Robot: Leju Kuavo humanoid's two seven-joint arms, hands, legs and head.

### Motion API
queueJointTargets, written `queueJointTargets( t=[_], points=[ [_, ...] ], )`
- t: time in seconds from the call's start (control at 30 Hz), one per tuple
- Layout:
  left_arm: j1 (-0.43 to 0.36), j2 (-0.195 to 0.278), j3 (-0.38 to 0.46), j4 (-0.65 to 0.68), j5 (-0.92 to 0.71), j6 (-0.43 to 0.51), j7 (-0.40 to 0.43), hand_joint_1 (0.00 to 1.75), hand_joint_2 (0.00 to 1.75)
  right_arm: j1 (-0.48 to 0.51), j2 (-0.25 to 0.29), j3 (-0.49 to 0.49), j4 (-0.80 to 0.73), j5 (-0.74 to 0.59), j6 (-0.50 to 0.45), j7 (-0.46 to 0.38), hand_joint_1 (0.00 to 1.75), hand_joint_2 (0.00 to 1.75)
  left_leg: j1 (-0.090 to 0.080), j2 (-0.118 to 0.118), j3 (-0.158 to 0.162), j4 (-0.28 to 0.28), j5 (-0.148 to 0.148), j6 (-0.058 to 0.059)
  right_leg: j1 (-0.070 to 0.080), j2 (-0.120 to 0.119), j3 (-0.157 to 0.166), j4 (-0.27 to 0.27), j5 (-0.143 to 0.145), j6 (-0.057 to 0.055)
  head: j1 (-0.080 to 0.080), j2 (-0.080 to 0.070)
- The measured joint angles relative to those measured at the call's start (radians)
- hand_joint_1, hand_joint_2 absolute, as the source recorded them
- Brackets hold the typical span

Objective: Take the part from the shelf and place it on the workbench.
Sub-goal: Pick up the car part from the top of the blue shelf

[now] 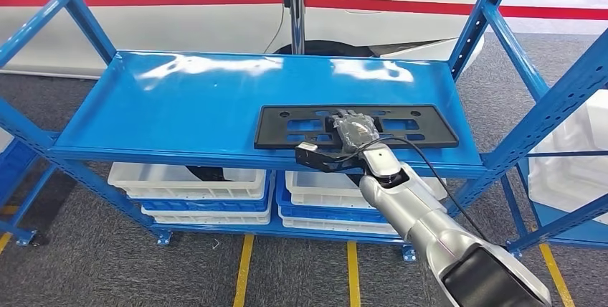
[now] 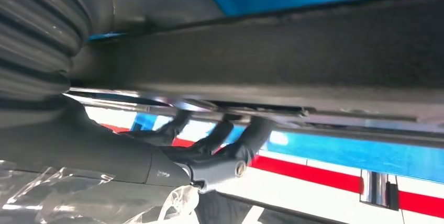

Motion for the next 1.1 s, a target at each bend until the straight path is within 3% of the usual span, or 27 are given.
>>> queueJointTargets(
  t=[0.17, 0.23, 0.97, 1.1],
  points=[
    [0.0, 0.0, 0.007, 0.0, -0.001, 0.001, -0.002, 0.0, 0.0, -0.013, 0.003, 0.0, 0.015, -0.001, 0.002, 0.0, 1.75, 1.75, -0.003, 0.0, 0.001, 0.0, -0.003, 0.006, -0.004, 0.0, 0.004, -0.006, 0.0, 0.022, 0.0, 0.0],
    [0.0, 0.0, 0.01, 0.0, -0.002, 0.001, -0.003, 0.0, 0.0, -0.014, 0.004, 0.0, 0.016, -0.002, 0.003, 0.0, 1.75, 1.75, -0.004, 0.0, 0.001, 0.0, -0.003, 0.007, -0.006, 0.0, 0.004, -0.006, 0.0, 0.025, 0.0, 0.0],
    [-0.009, 0.0, 0.019, 0.0, -0.017, 0.002, -0.015, 0.0, 0.0, -0.016, 0.005, 0.0, 0.022, -0.013, -0.008, -0.003, 1.75, 1.75, 0.002, 0.0, 0.005, -0.001, -0.003, 0.007, -0.003, 0.0, 0.007, -0.006, -0.001, 0.026, 0.0, 0.0],
    [-0.011, 0.0, 0.019, 0.0, -0.023, 0.002, -0.015, 0.0, 1.75, -0.014, 0.005, 0.001, 0.022, -0.012, -0.051, -0.004, 1.75, 1.75, 0.002, 0.0, 0.005, -0.001, -0.003, 0.007, -0.003, 0.0, 0.007, -0.006, -0.001, 0.026, 0.0, 0.0]
  ],
)
